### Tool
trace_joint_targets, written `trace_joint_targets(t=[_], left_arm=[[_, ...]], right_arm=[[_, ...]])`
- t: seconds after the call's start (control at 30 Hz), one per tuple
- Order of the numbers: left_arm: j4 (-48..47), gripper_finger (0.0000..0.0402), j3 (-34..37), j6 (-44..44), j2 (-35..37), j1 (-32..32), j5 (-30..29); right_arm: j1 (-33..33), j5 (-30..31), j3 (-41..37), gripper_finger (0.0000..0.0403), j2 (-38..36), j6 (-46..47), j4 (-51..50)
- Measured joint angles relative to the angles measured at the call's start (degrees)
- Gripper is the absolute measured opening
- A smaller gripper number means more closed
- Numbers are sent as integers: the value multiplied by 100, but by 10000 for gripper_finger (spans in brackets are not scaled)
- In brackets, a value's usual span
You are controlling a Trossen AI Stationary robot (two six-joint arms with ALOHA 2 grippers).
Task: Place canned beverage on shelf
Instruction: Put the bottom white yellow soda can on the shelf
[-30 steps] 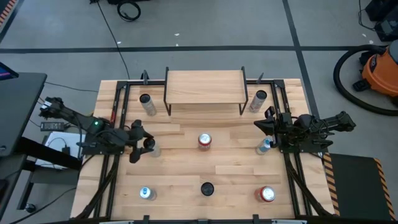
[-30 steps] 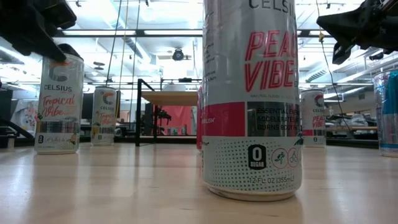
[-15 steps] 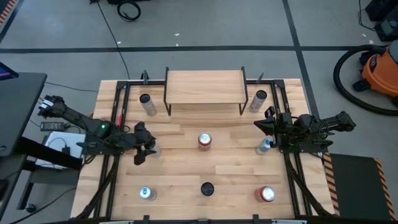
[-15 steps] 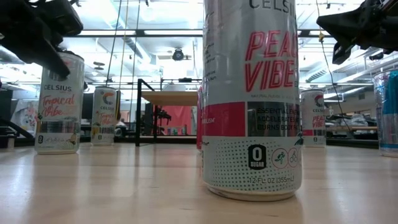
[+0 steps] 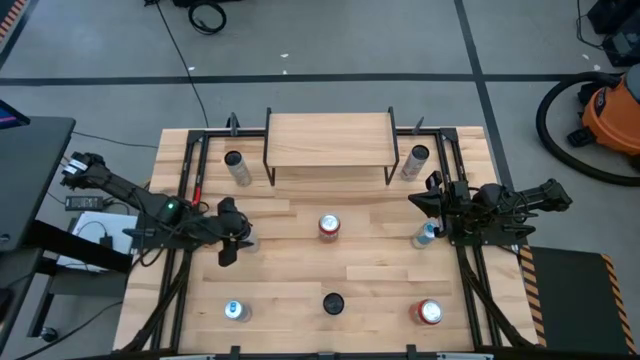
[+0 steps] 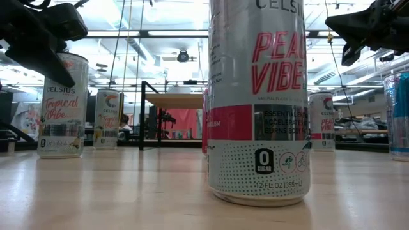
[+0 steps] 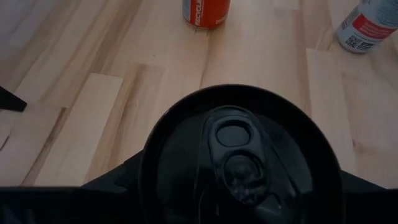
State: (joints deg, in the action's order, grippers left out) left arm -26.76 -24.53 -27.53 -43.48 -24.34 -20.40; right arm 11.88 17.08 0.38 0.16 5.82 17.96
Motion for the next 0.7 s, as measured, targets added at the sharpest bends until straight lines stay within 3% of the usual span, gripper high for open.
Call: trace_joint_targets(t=[0.33,0.7], left_arm=[[225,256,11,98,-7,72,185],[371,256,-254,462,-11,730,832]], right_arm=[[0,0,1,16,-1,0,0],[0,282,1,16,1,1,-2]])
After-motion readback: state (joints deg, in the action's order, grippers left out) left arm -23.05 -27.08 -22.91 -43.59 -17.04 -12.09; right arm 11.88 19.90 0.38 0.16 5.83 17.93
